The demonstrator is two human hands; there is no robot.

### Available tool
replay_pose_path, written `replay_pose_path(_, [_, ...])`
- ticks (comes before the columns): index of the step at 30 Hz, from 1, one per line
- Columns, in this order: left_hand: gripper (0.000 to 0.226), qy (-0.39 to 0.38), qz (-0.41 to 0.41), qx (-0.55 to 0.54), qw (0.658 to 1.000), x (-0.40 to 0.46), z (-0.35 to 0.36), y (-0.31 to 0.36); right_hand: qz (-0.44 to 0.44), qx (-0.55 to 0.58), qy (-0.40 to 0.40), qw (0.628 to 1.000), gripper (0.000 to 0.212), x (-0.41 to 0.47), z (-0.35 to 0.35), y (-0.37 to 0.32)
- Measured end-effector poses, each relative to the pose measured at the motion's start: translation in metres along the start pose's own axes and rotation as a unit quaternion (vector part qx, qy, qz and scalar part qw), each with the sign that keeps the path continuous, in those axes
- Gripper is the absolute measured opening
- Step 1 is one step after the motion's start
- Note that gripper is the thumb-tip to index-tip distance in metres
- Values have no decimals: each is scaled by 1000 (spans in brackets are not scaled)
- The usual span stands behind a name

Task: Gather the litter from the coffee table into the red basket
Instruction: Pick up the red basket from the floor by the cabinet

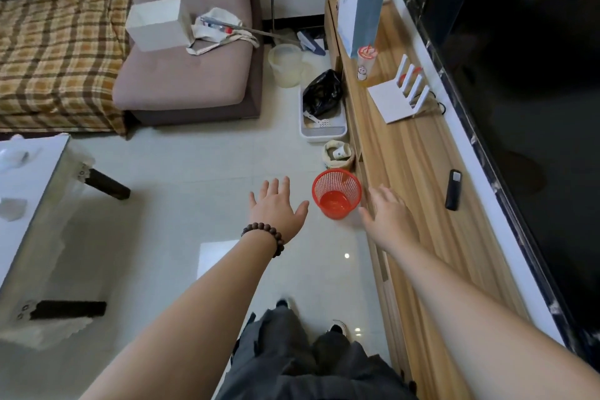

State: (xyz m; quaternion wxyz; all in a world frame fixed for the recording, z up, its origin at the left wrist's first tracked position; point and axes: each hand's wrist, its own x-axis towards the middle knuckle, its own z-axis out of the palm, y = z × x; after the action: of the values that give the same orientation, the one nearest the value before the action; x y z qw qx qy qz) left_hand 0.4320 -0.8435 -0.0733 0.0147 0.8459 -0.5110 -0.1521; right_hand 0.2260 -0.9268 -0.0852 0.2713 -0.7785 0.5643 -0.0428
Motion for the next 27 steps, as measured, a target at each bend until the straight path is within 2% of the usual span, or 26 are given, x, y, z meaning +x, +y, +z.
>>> replay_pose_path(8, [74, -29, 35, 10, 999, 119, -3, -21, 49, -11, 5, 999, 55, 96, 15, -19])
replay_pose_path(16, [75, -94, 109, 27, 989, 247, -10, -51, 128, -11, 19, 992, 53, 192, 34, -48])
replay_pose_path(27, [73, -181, 192, 45, 964, 331, 17, -32, 236, -2, -30, 971, 56, 228, 73, -40])
